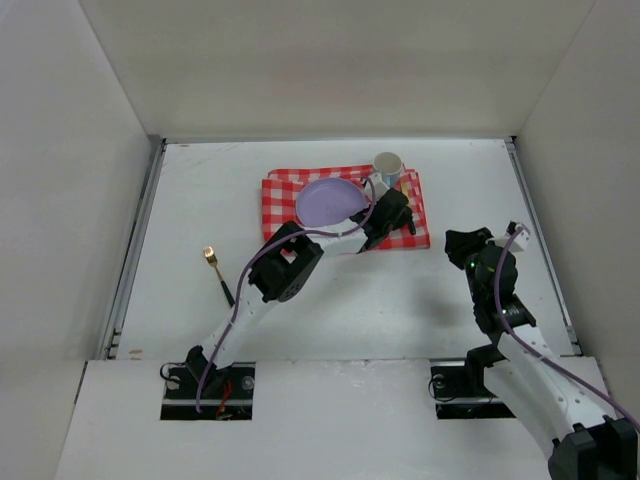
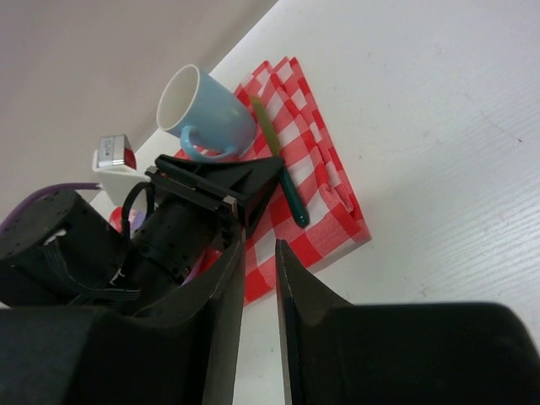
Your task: Set the dinner table for one person
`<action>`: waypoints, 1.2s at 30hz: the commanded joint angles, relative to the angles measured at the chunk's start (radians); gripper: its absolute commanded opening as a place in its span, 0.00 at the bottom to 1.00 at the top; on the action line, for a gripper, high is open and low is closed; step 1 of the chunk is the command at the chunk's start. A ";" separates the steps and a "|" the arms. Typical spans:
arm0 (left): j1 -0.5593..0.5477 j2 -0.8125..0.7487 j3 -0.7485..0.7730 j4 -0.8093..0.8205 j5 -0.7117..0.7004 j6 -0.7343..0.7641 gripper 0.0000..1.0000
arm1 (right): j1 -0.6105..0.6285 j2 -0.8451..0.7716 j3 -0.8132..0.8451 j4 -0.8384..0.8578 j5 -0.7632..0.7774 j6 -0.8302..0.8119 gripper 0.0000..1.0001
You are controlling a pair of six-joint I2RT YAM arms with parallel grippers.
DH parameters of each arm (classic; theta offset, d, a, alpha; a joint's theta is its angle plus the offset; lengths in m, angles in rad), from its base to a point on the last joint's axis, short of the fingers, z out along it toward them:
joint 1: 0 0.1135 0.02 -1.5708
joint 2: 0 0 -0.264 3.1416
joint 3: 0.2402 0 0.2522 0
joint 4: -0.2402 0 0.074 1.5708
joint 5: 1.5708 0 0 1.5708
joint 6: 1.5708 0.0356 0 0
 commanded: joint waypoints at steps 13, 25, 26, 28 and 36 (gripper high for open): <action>-0.005 -0.180 -0.119 0.112 0.055 0.025 0.37 | -0.001 -0.021 -0.016 0.040 0.024 0.004 0.30; 0.002 -0.838 -0.774 0.145 -0.074 0.274 0.33 | 0.067 0.117 0.023 0.075 0.010 -0.019 0.11; 0.025 -0.916 -0.862 0.101 -0.106 0.267 0.30 | 0.082 0.141 0.033 0.081 0.004 -0.026 0.11; 0.079 -1.049 -1.007 0.009 -0.168 0.254 0.25 | 0.122 0.192 0.057 0.086 -0.001 -0.044 0.11; 0.395 -1.543 -1.311 -0.646 -0.321 0.154 0.25 | 0.245 0.297 0.105 0.112 0.019 -0.081 0.23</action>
